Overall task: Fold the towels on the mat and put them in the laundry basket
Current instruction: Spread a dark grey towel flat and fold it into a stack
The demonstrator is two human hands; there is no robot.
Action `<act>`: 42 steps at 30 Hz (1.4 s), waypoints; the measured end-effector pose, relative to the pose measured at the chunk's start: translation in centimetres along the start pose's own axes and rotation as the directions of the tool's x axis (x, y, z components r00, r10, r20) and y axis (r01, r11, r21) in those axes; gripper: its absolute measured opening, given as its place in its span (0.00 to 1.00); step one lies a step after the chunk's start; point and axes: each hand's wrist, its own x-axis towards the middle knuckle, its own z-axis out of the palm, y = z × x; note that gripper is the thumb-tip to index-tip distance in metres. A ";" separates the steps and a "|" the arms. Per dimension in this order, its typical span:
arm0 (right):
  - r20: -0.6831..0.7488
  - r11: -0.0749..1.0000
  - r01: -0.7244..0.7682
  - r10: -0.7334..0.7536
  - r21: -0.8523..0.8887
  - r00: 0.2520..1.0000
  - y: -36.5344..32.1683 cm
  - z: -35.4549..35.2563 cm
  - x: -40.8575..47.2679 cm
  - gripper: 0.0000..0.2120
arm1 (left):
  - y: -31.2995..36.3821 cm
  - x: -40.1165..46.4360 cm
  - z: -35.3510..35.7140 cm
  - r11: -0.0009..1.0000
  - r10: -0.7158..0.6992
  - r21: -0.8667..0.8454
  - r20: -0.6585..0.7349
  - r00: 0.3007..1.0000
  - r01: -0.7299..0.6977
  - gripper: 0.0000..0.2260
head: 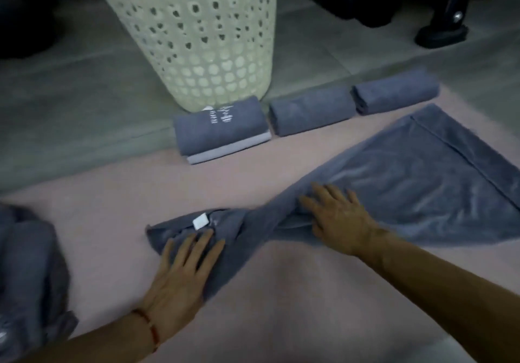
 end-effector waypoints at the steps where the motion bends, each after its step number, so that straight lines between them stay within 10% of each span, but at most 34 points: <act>1: -0.008 0.994 0.106 -0.106 0.015 0.994 -2.5 -0.5 0.9 0.29 | -0.7 -0.6 0.4 0.995 -0.056 -0.086 -0.016 0.998 0.054 0.45; 6: 0.053 0.917 0.397 -0.395 -0.043 0.917 -12.1 -1.6 3.4 0.44 | -2.7 -2.2 -1.9 0.781 -0.339 -0.571 -0.051 0.939 0.251 0.13; 9: 0.066 0.897 0.424 -0.419 -0.124 0.906 -14.9 -0.5 3.7 0.56 | -3.4 -2.7 -4.9 0.352 -0.550 -0.856 0.139 0.824 0.379 0.09; 13: -0.146 0.903 0.425 -0.429 -0.059 0.891 -15.2 -1.2 3.4 0.32 | -5.3 -3.5 -7.9 -0.422 -0.375 -0.822 0.542 0.752 0.382 0.09; 17: -0.180 0.902 0.391 -0.361 0.184 0.915 -14.3 -5.7 6.2 0.11 | -7.5 -4.2 -8.2 -0.699 -0.329 -0.672 0.605 0.725 0.244 0.08; 20: -0.356 0.972 0.171 -0.105 0.159 0.929 -14.5 -8.1 10.7 0.18 | -8.9 -3.2 -7.6 -0.640 -0.526 -0.764 0.515 0.677 0.085 0.07; 22: -0.309 0.994 0.003 0.031 0.110 0.951 -15.4 -8.2 12.3 0.23 | -8.0 -3.2 -6.6 -0.400 -0.649 -0.899 0.416 0.637 0.180 0.07; 29: -0.120 0.979 0.205 -0.204 -0.005 0.972 -16.7 -0.7 6.0 0.18 | -5.3 -4.4 1.1 0.082 -0.574 -0.905 0.300 0.762 0.418 0.29; 33: -0.132 0.967 0.254 -0.256 -0.032 0.958 -16.5 2.3 3.4 0.26 | -6.7 -2.2 1.7 0.347 -0.688 -0.826 0.098 0.719 0.444 0.29; 42: -0.248 0.926 0.376 -0.372 -0.033 0.895 -16.6 0.8 2.3 0.26 | -6.4 -4.8 -4.4 0.137 -0.786 -0.987 -0.056 0.615 0.084 0.10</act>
